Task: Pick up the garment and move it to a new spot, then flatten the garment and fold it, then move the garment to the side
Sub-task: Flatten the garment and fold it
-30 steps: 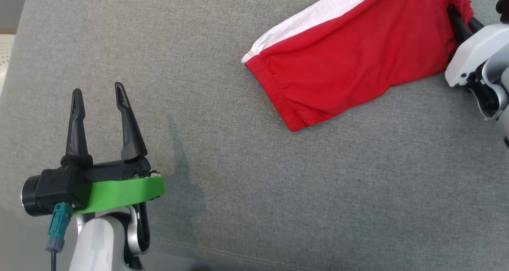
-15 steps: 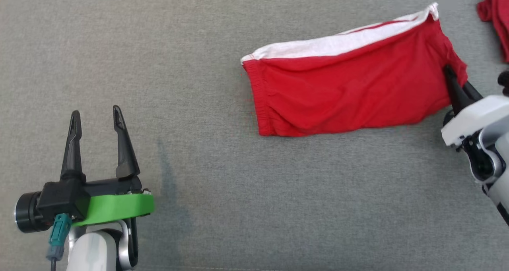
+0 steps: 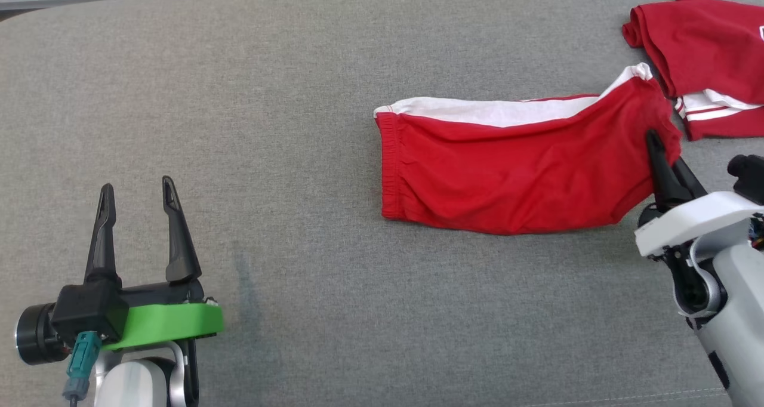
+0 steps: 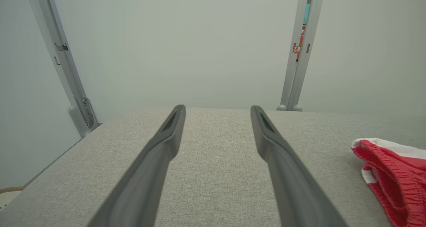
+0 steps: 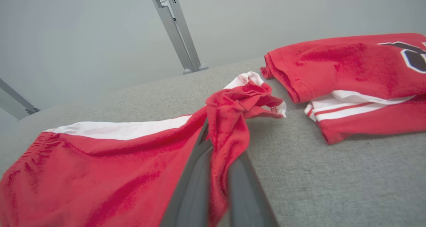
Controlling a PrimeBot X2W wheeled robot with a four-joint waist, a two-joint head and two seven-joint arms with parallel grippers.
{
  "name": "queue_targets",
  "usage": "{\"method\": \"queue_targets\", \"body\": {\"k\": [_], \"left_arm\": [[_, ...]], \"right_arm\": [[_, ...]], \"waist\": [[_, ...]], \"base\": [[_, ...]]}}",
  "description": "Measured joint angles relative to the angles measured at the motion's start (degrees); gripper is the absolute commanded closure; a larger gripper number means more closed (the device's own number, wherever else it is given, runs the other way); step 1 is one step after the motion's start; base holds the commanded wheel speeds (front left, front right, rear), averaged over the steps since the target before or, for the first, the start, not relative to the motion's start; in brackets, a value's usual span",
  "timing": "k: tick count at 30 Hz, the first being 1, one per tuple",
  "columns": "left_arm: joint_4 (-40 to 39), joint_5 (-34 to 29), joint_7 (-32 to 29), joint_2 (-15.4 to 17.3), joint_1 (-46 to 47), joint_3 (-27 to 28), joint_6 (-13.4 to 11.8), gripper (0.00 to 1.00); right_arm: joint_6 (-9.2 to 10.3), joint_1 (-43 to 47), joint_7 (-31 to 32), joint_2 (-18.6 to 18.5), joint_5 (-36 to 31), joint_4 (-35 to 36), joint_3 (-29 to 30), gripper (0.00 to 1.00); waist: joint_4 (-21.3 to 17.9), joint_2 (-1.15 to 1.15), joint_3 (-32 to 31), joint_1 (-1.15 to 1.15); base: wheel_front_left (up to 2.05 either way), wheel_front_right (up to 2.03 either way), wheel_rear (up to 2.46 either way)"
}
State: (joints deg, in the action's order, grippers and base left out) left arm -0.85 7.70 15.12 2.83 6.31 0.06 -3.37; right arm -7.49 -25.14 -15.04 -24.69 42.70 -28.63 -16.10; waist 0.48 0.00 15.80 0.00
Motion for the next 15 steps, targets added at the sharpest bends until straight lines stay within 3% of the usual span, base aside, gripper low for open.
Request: {"method": "queue_targets", "body": {"k": [8, 15], "left_arm": [[0.2, 1.0, 0.0, 0.0, -0.2, -0.6, 0.3, 0.0], [0.4, 2.2, 0.0, 0.0, -0.1, -2.4, 0.3, 0.0]], "right_arm": [[0.0, -2.1, 0.0, 5.5, -5.4, 10.3, -4.2, 1.0], [0.0, -5.2, 0.0, 9.0, -8.2, 8.5, -12.5, 1.0]], "waist": [[1.7, 0.0, -1.4, 0.0], [4.6, 0.0, -1.6, 0.0]], "base": [[0.0, 0.0, 0.0], [0.0, 0.0, 0.0]]}}
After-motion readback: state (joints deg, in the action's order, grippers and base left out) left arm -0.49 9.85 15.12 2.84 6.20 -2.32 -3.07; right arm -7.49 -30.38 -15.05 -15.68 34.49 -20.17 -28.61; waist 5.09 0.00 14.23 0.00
